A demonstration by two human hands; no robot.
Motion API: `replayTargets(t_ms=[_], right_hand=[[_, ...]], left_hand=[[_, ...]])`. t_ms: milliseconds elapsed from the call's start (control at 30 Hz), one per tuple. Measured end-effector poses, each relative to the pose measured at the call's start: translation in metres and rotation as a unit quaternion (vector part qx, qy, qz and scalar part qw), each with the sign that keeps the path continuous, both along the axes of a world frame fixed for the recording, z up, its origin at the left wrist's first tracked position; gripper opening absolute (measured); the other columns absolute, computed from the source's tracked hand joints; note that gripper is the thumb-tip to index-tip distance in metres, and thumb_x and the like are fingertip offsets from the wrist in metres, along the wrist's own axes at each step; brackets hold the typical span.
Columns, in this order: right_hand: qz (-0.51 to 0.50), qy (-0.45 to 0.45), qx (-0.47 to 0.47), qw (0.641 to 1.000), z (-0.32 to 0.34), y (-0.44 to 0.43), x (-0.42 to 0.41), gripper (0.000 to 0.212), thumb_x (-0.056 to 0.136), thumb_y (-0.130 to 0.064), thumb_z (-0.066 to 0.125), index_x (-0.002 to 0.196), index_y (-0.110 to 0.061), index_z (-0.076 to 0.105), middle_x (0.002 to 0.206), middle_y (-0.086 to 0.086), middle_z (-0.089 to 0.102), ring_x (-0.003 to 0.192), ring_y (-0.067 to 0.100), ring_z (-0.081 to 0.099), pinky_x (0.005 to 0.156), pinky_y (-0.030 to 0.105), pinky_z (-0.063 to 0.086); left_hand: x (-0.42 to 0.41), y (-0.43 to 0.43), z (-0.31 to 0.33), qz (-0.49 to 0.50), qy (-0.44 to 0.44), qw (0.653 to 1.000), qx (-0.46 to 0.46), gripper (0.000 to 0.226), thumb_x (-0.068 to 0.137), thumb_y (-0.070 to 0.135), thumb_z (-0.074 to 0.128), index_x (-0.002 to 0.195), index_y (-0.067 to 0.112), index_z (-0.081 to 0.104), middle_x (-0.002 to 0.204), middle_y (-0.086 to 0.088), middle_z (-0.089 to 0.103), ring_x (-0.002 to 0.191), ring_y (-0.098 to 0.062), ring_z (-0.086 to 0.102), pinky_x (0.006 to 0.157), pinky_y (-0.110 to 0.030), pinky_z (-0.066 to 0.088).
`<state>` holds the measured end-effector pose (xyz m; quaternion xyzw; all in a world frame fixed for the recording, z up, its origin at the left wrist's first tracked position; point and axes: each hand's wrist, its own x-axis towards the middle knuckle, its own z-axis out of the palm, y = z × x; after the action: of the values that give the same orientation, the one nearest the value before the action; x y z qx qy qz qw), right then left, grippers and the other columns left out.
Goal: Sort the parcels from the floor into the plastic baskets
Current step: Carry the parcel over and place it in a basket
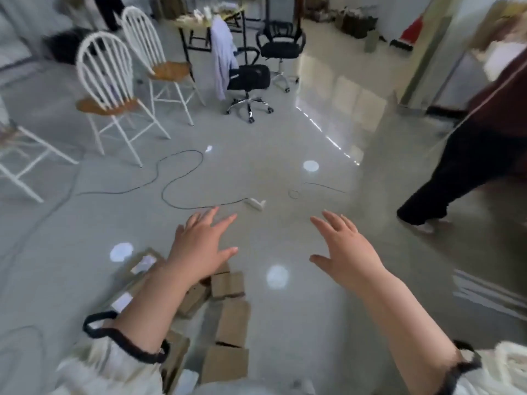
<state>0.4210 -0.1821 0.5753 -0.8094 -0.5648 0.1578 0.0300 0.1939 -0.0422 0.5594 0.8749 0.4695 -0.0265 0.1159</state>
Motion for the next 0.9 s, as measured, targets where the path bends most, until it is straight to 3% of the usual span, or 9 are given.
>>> replayTargets(t_ms=[133,367,633,767,900], right_hand=[[0.090,0.006,-0.025,0.996,-0.028,0.062,-0.016,0.075,0.089,-0.042,0.057,0.149,-0.029,0.015,0.159,-0.006,0.007,0.146,0.022,0.008,0.112,0.037,0.026],[0.256,0.014,-0.078,0.963,-0.074,0.150,-0.068,0.071,0.090,-0.039,0.057,0.148,-0.026,0.019,0.157,-0.005,0.010,0.144,0.022,0.013,0.104,0.038,0.035],[0.337,0.013,-0.122,0.933,-0.144,0.209,-0.137,0.066,0.089,-0.035,0.057,0.146,-0.024,0.024,0.156,-0.003,0.013,0.140,0.023,0.020,0.105,0.037,0.032],[0.361,0.030,-0.082,0.928,-0.223,0.241,-0.159,0.065,0.089,-0.040,0.056,0.145,-0.027,0.026,0.155,-0.007,0.016,0.140,0.019,0.021,0.104,0.035,0.033],[0.342,0.034,-0.110,0.932,-0.373,0.276,-0.178,0.066,0.087,-0.039,0.056,0.145,-0.028,0.026,0.154,-0.006,0.020,0.139,0.020,0.024,0.105,0.036,0.034]], left_hand=[[-0.054,0.007,-0.031,0.113,0.021,0.993,-0.028,0.070,0.087,0.053,0.053,0.147,0.041,0.019,0.159,0.000,0.011,0.144,-0.027,0.011,0.113,-0.049,0.023],[-0.078,-0.006,-0.072,0.221,0.037,0.974,-0.038,0.071,0.088,0.053,0.052,0.147,0.042,0.013,0.159,0.003,0.010,0.144,-0.026,0.014,0.111,-0.052,0.021],[-0.121,0.026,-0.160,0.301,0.051,0.946,-0.104,0.070,0.088,0.052,0.052,0.147,0.036,0.017,0.157,0.001,0.016,0.144,-0.025,0.015,0.112,-0.051,0.023],[-0.148,0.051,-0.241,0.328,0.036,0.941,-0.072,0.068,0.088,0.051,0.053,0.146,0.036,0.020,0.154,0.002,0.024,0.141,-0.025,0.022,0.110,-0.048,0.027],[-0.168,0.075,-0.375,0.360,-0.005,0.931,-0.061,0.068,0.087,0.046,0.056,0.145,0.034,0.023,0.151,0.002,0.031,0.136,-0.025,0.032,0.106,-0.044,0.032]])
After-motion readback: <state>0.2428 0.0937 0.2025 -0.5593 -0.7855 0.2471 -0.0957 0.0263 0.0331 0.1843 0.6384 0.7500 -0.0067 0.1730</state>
